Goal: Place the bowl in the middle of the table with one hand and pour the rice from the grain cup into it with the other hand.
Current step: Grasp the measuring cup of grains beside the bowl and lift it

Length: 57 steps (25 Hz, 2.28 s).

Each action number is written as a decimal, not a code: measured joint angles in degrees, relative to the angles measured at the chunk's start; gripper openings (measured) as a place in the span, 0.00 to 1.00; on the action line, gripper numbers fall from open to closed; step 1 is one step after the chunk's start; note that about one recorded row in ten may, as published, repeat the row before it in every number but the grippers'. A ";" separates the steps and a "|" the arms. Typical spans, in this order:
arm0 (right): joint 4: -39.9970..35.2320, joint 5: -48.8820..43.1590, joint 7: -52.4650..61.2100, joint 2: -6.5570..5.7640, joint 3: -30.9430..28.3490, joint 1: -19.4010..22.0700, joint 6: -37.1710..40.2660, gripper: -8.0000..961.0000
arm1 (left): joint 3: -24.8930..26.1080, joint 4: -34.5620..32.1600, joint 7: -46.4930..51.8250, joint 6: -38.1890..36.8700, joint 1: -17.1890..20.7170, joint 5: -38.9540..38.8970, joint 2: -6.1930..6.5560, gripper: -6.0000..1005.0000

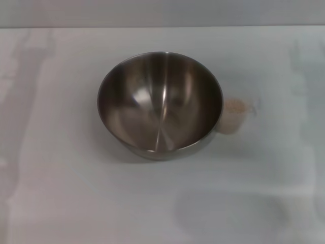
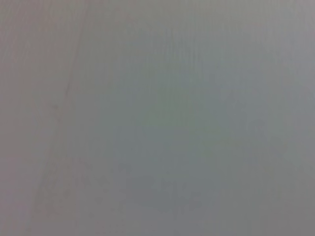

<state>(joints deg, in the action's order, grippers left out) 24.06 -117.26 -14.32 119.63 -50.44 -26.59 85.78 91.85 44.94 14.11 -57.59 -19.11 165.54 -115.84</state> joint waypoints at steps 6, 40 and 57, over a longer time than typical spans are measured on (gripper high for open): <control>14.83 0.00 -6.72 -0.24 9.32 15.09 0.14 0.68 | -0.63 -0.71 0.35 -1.16 1.05 0.00 0.22 0.54; 11.36 16.17 -13.18 -0.22 33.01 17.10 -16.75 0.68 | -0.03 -5.69 -0.12 -4.05 2.07 -0.12 1.57 0.54; 8.58 16.20 -12.70 -0.13 32.35 13.83 -20.01 0.68 | 0.49 -6.28 0.13 -5.82 2.41 -0.13 1.01 0.54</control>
<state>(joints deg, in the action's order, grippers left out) 32.64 -101.07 -27.03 119.50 -18.09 -12.76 65.76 92.34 38.67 14.23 -63.40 -16.70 165.41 -114.82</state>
